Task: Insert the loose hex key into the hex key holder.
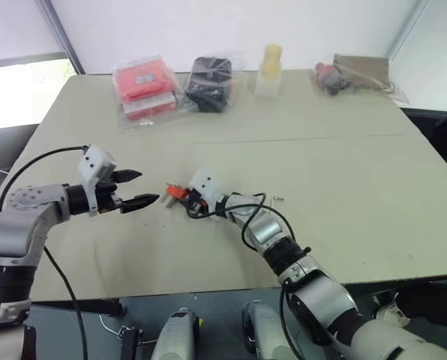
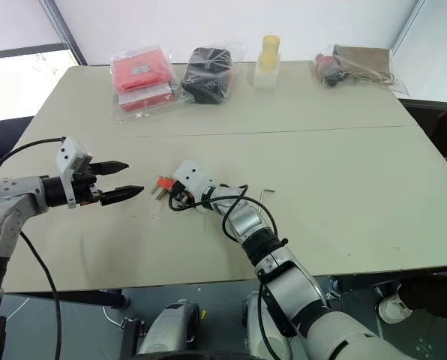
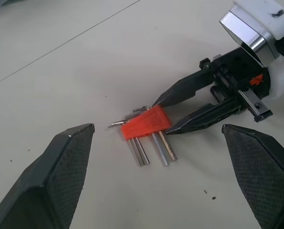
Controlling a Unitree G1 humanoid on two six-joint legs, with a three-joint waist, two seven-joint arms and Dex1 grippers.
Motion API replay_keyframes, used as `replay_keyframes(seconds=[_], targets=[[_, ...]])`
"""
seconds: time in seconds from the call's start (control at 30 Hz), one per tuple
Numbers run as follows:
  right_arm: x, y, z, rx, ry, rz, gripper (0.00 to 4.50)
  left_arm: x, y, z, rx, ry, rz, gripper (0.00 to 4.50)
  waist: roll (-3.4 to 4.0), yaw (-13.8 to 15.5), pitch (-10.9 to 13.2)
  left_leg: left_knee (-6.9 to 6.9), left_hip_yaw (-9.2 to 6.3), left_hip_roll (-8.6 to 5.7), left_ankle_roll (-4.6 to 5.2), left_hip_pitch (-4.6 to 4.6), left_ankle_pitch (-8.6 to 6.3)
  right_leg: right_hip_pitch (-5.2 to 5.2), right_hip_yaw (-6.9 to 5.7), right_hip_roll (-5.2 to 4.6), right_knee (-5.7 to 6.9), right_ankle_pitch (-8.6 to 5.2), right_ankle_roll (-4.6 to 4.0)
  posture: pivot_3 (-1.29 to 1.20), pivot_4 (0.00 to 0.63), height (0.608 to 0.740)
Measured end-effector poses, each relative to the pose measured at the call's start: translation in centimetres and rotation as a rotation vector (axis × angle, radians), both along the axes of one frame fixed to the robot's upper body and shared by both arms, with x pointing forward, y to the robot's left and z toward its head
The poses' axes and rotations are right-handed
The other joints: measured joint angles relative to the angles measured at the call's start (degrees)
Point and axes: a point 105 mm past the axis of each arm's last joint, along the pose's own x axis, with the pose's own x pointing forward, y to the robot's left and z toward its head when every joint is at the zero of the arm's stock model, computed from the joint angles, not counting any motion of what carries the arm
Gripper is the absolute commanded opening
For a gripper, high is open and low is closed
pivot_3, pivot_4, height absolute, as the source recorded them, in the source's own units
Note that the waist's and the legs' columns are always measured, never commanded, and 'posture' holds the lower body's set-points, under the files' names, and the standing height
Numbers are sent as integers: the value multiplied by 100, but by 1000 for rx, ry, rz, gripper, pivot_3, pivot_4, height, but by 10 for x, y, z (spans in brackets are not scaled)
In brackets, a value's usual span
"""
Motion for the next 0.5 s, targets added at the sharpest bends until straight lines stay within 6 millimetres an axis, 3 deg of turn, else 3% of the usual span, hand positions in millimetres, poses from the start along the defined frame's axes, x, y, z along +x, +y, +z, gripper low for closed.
replay_keyframes(seconds=[0.07,0.2,0.3,0.5], targets=[[3,-12,9,-67,-119,31,1007,1,1,0,-10,5,2,4500,5,32,3,1,-1,-5,-1,-6,1,-2,-2,-6,-2,0,0,0,150,740],[16,-77,75,-330,-622,144,1007,11,3,8,-93,35,-17,4500,8,129,10,13,9,-22,-11,-23,6,-4,0,-21,-16,-2,3,0,150,740],[11,-93,122,-460,-925,239,1007,21,-5,21,-166,45,-74,4500,3,80,7,0,8,-18,-11,-10,6,-1,-1,-15,-12,-3,9,0,150,740],[3,-109,141,-598,-1155,385,1007,46,-55,21,-287,66,-233,4500,0,5,8,1,5,-15,-10,-13,7,-2,0,-10,-7,-3,9,0,150,740]])
